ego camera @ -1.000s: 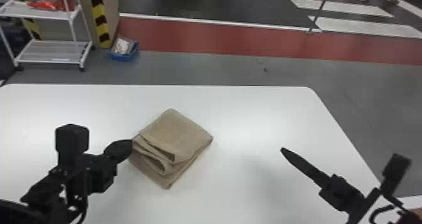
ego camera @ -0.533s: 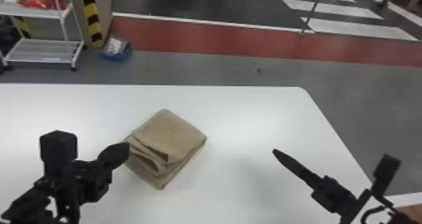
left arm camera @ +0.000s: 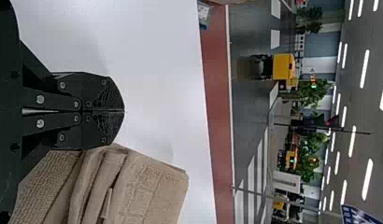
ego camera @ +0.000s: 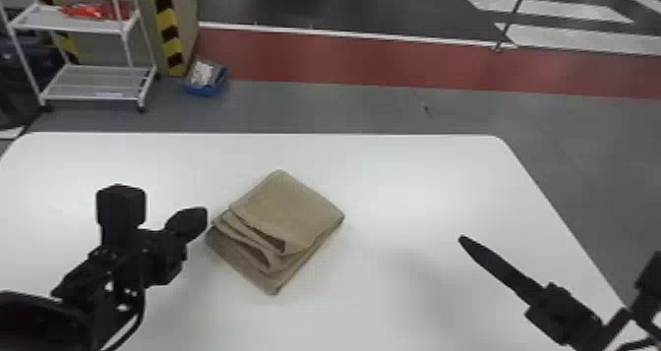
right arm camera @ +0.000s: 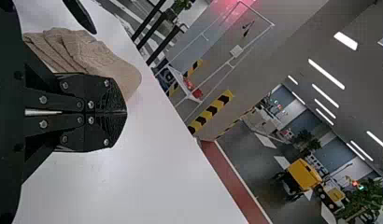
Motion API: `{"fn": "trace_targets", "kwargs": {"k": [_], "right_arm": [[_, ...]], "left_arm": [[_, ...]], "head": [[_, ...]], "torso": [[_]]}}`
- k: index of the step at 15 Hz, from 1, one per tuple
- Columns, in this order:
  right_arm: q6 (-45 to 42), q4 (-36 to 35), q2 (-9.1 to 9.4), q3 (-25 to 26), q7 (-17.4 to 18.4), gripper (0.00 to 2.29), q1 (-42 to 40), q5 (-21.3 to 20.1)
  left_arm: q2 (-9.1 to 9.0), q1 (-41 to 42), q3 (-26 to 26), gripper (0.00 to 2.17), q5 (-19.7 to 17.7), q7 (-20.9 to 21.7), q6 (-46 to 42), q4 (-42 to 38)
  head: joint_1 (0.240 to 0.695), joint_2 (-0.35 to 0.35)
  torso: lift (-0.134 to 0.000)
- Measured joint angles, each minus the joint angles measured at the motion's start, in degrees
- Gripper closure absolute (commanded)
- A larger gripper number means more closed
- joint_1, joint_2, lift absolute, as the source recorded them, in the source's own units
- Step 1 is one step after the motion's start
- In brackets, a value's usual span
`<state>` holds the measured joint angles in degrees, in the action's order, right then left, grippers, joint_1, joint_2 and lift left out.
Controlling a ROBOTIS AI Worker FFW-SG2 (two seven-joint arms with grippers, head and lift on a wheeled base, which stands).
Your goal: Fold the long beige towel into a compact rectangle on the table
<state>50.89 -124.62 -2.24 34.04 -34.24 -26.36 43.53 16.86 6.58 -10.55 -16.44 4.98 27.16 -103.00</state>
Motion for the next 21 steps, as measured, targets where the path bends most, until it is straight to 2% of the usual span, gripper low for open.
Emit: {"fn": "trace_targets", "kwargs": {"k": [7, 15, 18, 21], "right_arm": [[-0.09, 0.46, -0.05, 0.43, -0.09, 1.89, 0.98, 0.11], [0.05, 1.58, -0.05, 0.38, -0.21, 1.89, 1.8, -0.03], [0.66, 1.63, -0.05, 0.44, -0.45, 1.89, 1.92, 0.26], [1.48, 1.55, -0.05, 1.2, -0.93, 1.89, 1.52, 0.57]], "left_arm": [[0.26, 1.74, 1.55, 1.86, -5.03, 5.93, 5.64, -2.59], [-0.22, 12.19, 2.26, 1.86, -8.78, 9.23, 5.67, -13.36], [-0.72, 13.19, 1.28, 1.86, -7.95, 7.21, 4.6, -14.57], [-0.95, 10.72, 0.6, 1.86, -4.27, 1.68, 0.46, -13.0]], "head": [[0.695, -0.184], [0.695, -0.265], [0.695, -0.276], [0.695, -0.236]], "torso": [[-0.124], [-0.124], [-0.124], [-0.124]]}}
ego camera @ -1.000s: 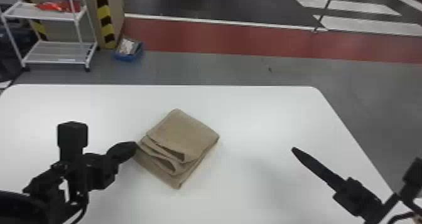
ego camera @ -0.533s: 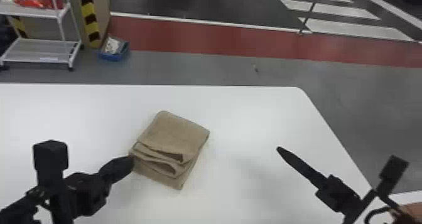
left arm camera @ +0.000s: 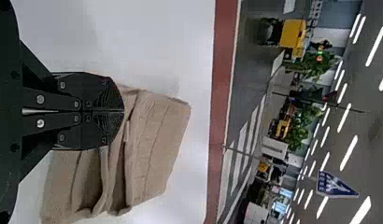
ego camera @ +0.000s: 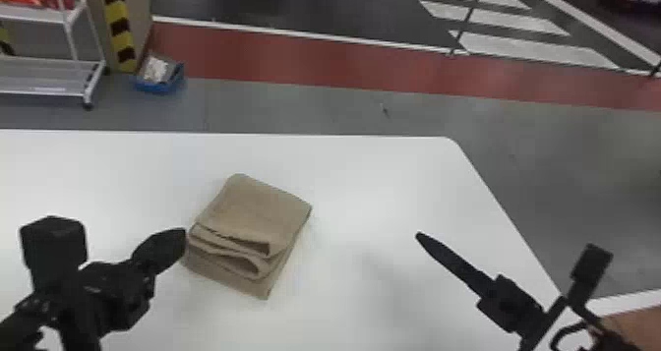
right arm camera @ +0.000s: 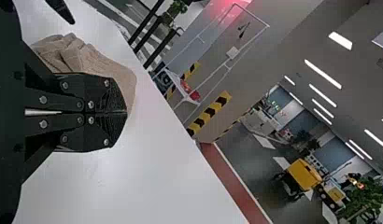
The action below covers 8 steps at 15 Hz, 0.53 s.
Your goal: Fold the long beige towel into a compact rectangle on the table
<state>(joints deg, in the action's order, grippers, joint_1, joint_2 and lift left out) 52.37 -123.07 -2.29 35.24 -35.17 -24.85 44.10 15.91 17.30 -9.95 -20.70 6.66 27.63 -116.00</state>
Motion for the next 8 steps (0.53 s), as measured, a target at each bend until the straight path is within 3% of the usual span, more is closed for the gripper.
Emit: {"fn": "trace_targets", "kwargs": {"k": [4, 8], "right_arm": [[0.51, -0.63, 0.0, 1.47, -0.17, 1.89, -0.69, 0.72], [0.62, -0.68, 0.0, 1.68, -0.07, 1.89, -0.19, 0.84]], "left_arm": [[0.14, -6.71, -1.03, 1.86, 2.82, -1.84, -3.1, 9.34], [0.35, -7.28, -1.16, 1.86, 3.61, -1.16, -1.7, 10.98]], "head": [[0.695, -0.201], [0.695, -0.198]], "torso": [[-0.124], [-0.124]]}}
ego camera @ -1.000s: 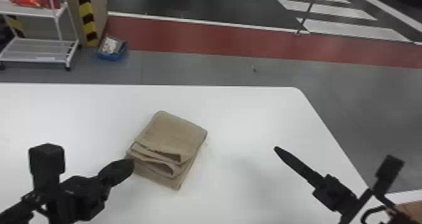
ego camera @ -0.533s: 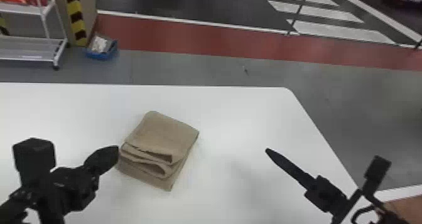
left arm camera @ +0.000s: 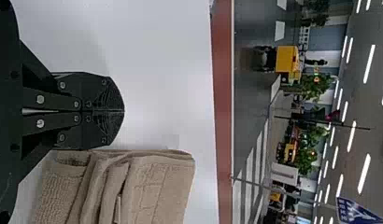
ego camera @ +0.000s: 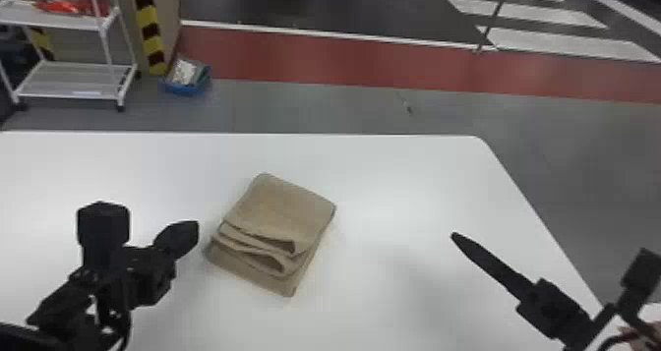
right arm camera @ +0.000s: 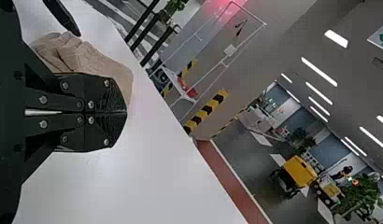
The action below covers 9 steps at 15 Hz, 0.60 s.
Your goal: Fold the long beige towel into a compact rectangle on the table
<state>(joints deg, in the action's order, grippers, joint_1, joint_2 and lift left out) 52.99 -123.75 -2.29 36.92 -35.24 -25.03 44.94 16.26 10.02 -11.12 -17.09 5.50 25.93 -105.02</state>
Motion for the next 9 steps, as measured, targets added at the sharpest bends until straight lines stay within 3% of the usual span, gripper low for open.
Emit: {"fn": "trace_targets", "kwargs": {"k": [9], "right_arm": [[-0.12, 0.94, 0.0, -0.09, -0.15, 1.89, 1.04, 0.02]], "left_arm": [[-0.26, 4.81, -0.68, 1.86, -1.68, 2.86, 2.81, -4.38]], "head": [[0.695, -0.244]], "torso": [[-0.124]]}}
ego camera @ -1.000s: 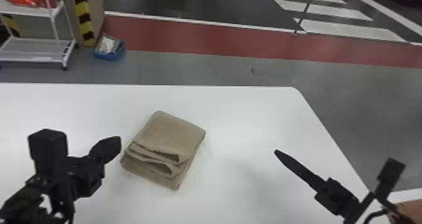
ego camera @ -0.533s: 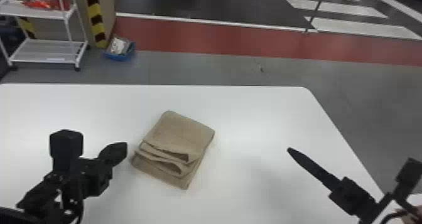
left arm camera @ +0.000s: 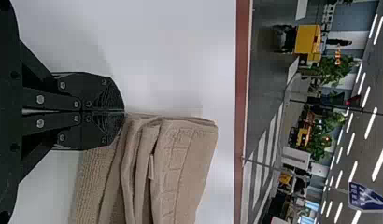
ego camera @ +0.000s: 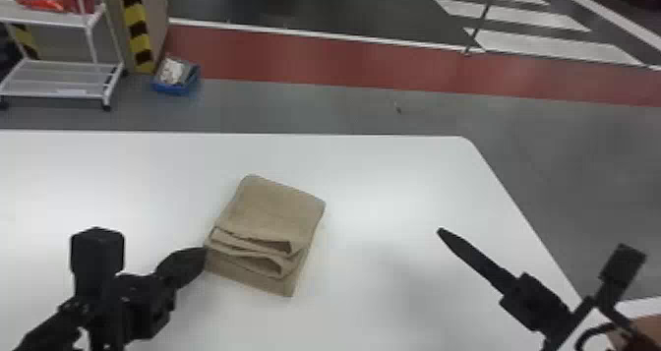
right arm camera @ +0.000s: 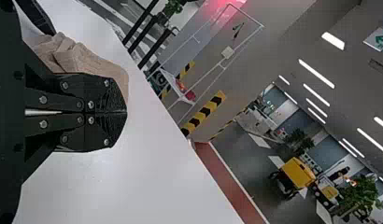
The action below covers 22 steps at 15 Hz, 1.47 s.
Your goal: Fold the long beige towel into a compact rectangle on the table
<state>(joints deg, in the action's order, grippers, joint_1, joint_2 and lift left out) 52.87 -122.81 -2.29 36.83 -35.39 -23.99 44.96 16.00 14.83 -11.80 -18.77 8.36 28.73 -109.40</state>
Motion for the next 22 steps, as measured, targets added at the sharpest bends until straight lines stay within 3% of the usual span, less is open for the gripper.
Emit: {"fn": "trace_targets", "kwargs": {"k": [9, 13, 17, 22], "right_arm": [[0.16, 2.98, -0.15, 0.0, 0.18, 1.89, 2.51, 0.15], [-1.12, 6.56, -0.43, -0.86, 1.21, 1.89, 6.99, -2.27], [-4.77, 10.89, -0.6, -5.28, 1.39, 1.89, 13.04, -10.07], [-12.91, 15.02, -0.88, -14.92, 4.41, 1.89, 15.4, -19.34]], "left_arm": [[-1.23, 5.26, -5.08, 1.86, -3.79, 1.92, -0.12, -6.44], [-0.98, 5.49, -2.51, 1.86, -3.4, 0.52, -0.26, -8.92], [-0.8, 6.26, 4.12, 1.86, -3.06, -0.77, -1.98, -9.2], [-0.71, 6.88, 8.64, 1.86, -1.84, -1.78, -5.17, -8.76]], "head": [[0.695, -0.35], [0.695, -0.35], [0.695, -0.245], [0.695, -0.121]], "torso": [[-0.124], [-0.124], [-0.124], [-0.124]]}}
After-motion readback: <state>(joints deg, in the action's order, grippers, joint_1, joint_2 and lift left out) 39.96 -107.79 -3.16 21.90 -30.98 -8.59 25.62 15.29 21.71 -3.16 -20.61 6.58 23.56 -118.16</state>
